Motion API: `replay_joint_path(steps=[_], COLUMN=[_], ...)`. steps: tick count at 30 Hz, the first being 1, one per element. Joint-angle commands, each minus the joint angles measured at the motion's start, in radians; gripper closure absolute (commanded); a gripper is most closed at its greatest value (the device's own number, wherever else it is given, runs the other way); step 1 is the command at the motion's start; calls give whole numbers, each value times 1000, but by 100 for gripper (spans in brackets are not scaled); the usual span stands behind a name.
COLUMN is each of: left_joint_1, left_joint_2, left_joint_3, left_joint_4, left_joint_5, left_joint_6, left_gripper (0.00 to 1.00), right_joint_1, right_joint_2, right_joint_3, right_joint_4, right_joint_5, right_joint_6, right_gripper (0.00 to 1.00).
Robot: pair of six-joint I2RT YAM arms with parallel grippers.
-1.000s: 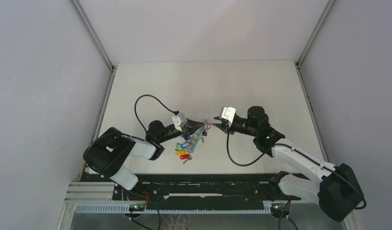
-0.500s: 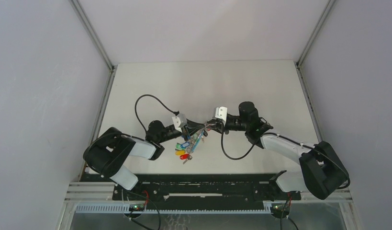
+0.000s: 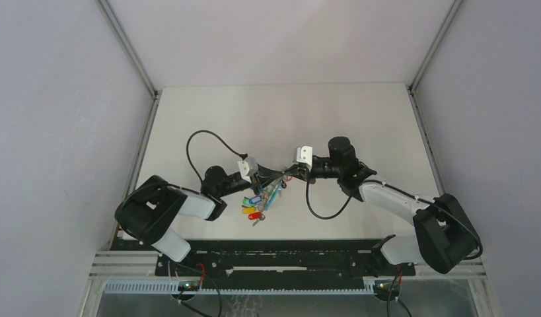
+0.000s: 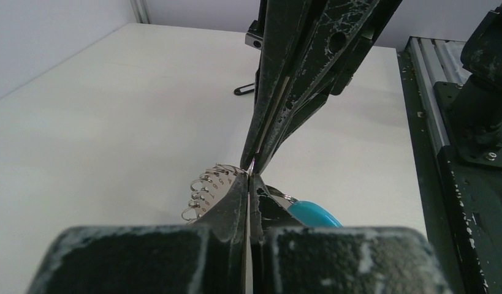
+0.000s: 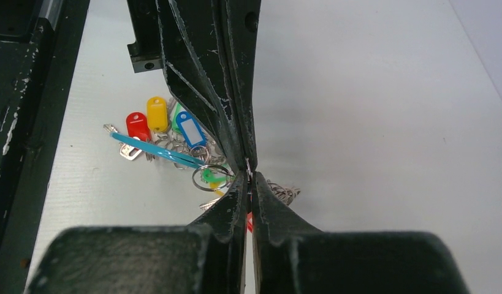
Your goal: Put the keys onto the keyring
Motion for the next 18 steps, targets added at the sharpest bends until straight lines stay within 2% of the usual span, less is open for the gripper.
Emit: replay_joint_path(steps=[1,5,8,18], left_joint_1=[4,5,5,5], left_joint_2=[-9,-6,-8,5], left_joint_3=[44,45,49,65], left_joint_4=[70,70,70,70], left_joint_5=[37,60,71,127], left_joint_6=[3,8,9,-2], left_gripper=[96,85,81,83], right_joint_1=[-5,-5,-5,-4], right_joint_2=[-30,-46,-54,-49], right_joint_3=[49,57,65,83], right_joint_4=[-39,-65,-79,-75], right_joint_5=[-42,-69,-88,-117], right_joint_6=[-34,-46,-52,-41], right_gripper=[100,100,100,100])
